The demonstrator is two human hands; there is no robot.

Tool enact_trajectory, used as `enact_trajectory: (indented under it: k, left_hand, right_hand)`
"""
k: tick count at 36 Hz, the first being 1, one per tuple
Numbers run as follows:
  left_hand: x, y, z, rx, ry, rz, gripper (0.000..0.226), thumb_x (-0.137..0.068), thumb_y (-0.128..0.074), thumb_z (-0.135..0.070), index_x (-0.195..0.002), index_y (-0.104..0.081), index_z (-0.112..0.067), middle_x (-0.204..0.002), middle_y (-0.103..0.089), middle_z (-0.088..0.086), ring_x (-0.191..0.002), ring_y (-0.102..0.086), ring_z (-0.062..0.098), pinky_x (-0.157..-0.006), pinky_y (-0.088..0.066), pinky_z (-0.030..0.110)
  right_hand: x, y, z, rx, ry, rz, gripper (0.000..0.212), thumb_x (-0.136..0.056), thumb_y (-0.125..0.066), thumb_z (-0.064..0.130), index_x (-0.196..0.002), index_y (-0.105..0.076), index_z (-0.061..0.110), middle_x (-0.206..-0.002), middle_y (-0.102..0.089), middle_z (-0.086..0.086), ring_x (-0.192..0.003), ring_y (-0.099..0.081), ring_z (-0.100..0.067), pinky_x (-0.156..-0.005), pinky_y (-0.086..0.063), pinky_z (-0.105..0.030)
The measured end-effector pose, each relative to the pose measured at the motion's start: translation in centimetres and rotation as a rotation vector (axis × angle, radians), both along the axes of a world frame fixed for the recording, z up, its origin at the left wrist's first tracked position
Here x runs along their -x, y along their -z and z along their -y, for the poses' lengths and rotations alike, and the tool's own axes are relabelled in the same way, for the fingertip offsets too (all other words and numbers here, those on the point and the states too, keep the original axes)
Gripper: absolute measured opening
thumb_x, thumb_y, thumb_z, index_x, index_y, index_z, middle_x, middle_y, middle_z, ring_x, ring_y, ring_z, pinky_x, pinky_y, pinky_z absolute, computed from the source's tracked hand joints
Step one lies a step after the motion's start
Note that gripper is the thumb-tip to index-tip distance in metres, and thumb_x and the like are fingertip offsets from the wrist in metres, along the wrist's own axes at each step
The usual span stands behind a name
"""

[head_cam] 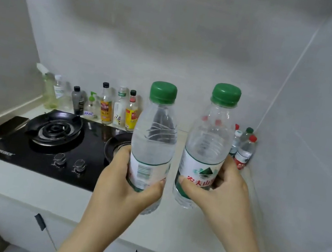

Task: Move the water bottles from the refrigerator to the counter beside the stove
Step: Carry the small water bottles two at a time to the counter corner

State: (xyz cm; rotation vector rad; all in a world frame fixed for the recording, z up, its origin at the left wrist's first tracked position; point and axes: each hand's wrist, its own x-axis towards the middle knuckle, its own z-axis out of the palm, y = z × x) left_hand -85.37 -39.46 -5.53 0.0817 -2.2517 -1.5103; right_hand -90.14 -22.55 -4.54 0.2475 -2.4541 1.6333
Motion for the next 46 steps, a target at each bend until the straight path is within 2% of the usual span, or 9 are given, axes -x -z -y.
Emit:
enact_trajectory:
  k: [5,12,15,20,25,31,34,38,46]
  left_hand:
    - [3.4,0.3,-2.5,0.001,0.011,0.010,0.041,-0.066,-0.078,-0.020,-0.098,-0.055,-0.032,-0.089,-0.067,-0.024,-0.080,-0.065,-0.003,-0.065,-0.048,0.010]
    - [7.4,1.0,-4.2,0.016,0.052,0.043,0.044,-0.067,-0.079,-0.017,-0.101,-0.055,-0.032,-0.090,-0.067,-0.026,-0.080,-0.065,-0.005,-0.065,-0.049,0.010]
    - [9.1,1.5,-4.4,0.005,0.073,0.063,0.045,-0.067,-0.080,-0.015,-0.101,-0.056,-0.032,-0.089,-0.068,-0.025,-0.079,-0.065,-0.005,-0.064,-0.047,0.007]
    - [12.6,2.2,-4.1,0.007,0.109,0.079,0.045,-0.067,-0.080,-0.014,-0.101,-0.055,-0.031,-0.090,-0.064,-0.031,-0.081,-0.062,-0.009,-0.064,-0.047,0.006]
    - [17.0,3.0,-3.0,0.011,0.156,0.091,0.046,-0.066,-0.079,-0.021,-0.101,-0.054,-0.033,-0.091,-0.066,-0.025,-0.082,-0.063,-0.004,-0.066,-0.049,0.010]
    - [22.0,3.7,-1.6,0.005,0.227,0.115,0.045,-0.066,-0.079,-0.019,-0.101,-0.054,-0.032,-0.088,-0.068,-0.022,-0.078,-0.065,-0.003,-0.064,-0.050,0.012]
    - [24.0,4.2,-1.0,0.012,0.251,0.131,0.043,-0.066,-0.080,-0.019,-0.098,-0.054,-0.031,-0.086,-0.067,-0.020,-0.076,-0.064,-0.002,-0.063,-0.049,0.013]
    - [26.4,4.7,-0.6,0.012,0.266,0.142,0.042,-0.065,-0.079,-0.018,-0.095,-0.053,-0.031,-0.088,-0.065,-0.023,-0.076,-0.063,-0.003,-0.061,-0.046,0.009]
    - [29.8,5.7,-1.1,0.000,0.309,0.201,0.044,-0.066,-0.081,-0.018,-0.095,-0.051,-0.031,-0.085,-0.063,-0.028,-0.076,-0.062,-0.005,-0.057,-0.044,0.006]
  right_hand:
    - [3.2,0.5,-2.5,-0.022,0.023,-0.009,0.057,-0.059,-0.084,0.026,-0.106,-0.055,0.039,-0.089,-0.066,0.032,-0.078,-0.066,0.007,-0.064,-0.052,-0.018]
    - [6.5,1.7,-4.6,-0.031,0.054,0.038,0.057,-0.058,-0.085,0.025,-0.105,-0.054,0.036,-0.092,-0.066,0.026,-0.080,-0.067,0.003,-0.070,-0.057,-0.026]
    - [7.9,2.3,-4.9,-0.030,0.076,0.040,0.058,-0.058,-0.085,0.022,-0.105,-0.055,0.035,-0.096,-0.063,0.029,-0.082,-0.068,0.001,-0.071,-0.058,-0.030]
    - [10.6,3.0,-5.0,-0.029,0.108,0.064,0.056,-0.059,-0.085,0.019,-0.102,-0.053,0.037,-0.089,-0.066,0.029,-0.078,-0.066,0.006,-0.065,-0.054,-0.016]
    - [13.8,3.7,-4.3,0.009,0.158,0.113,0.059,-0.059,-0.086,0.019,-0.104,-0.054,0.039,-0.090,-0.070,0.024,-0.078,-0.067,0.006,-0.062,-0.052,-0.011]
    - [17.6,4.2,-3.2,0.008,0.210,0.135,0.059,-0.060,-0.085,0.019,-0.106,-0.054,0.042,-0.094,-0.071,0.019,-0.082,-0.068,0.002,-0.071,-0.056,-0.024]
    - [19.0,4.5,-2.8,0.002,0.225,0.150,0.059,-0.061,-0.085,0.018,-0.100,-0.053,0.048,-0.092,-0.069,0.024,-0.080,-0.067,0.003,-0.062,-0.054,-0.016]
    - [20.4,5.0,-2.6,-0.017,0.261,0.167,0.053,-0.063,-0.084,0.015,-0.100,-0.056,0.041,-0.086,-0.067,0.028,-0.074,-0.064,0.007,-0.052,-0.045,-0.006]
    - [23.4,6.7,-3.3,-0.072,0.298,0.215,0.056,-0.064,-0.084,0.022,-0.109,-0.055,0.040,-0.090,-0.068,0.025,-0.080,-0.065,0.006,-0.063,-0.050,-0.010]
